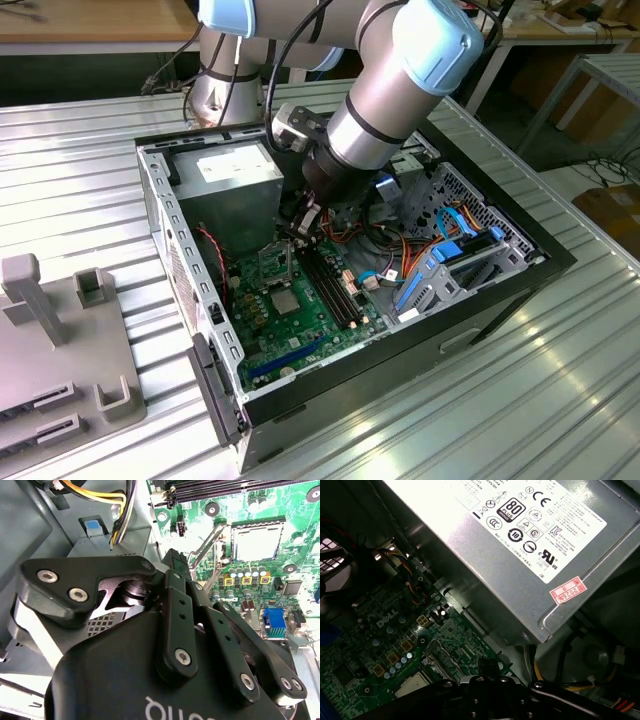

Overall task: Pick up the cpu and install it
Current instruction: 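Close the cpu cover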

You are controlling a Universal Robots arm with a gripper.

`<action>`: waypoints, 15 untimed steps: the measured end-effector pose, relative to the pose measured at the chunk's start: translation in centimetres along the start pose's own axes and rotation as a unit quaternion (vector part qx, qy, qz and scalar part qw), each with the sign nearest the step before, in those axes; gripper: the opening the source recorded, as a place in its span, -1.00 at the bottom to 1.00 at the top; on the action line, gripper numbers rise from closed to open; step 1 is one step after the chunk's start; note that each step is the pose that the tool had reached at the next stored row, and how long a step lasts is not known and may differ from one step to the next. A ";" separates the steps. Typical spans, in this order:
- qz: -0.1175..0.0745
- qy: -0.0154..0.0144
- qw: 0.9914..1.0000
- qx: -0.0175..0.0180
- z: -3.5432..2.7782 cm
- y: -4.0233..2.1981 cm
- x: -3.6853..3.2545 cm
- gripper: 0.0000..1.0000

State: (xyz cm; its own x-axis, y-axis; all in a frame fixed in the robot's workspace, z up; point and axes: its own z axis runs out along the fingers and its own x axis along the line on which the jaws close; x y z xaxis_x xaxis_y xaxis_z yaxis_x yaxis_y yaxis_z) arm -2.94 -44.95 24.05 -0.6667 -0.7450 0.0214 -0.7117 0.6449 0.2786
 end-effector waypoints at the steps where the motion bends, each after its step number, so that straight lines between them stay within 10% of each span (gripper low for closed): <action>1: 0.000 0.000 1.000 0.000 0.00 0.00 0.00 -0.79; 15: -0.018 0.005 1.000 0.000 -0.63 0.10 -0.06 -0.79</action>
State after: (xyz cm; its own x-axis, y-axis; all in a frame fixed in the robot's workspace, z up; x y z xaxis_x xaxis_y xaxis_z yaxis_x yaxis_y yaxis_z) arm -2.84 -44.94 24.68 -0.6380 -0.7698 0.0212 -0.7357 0.6174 0.2786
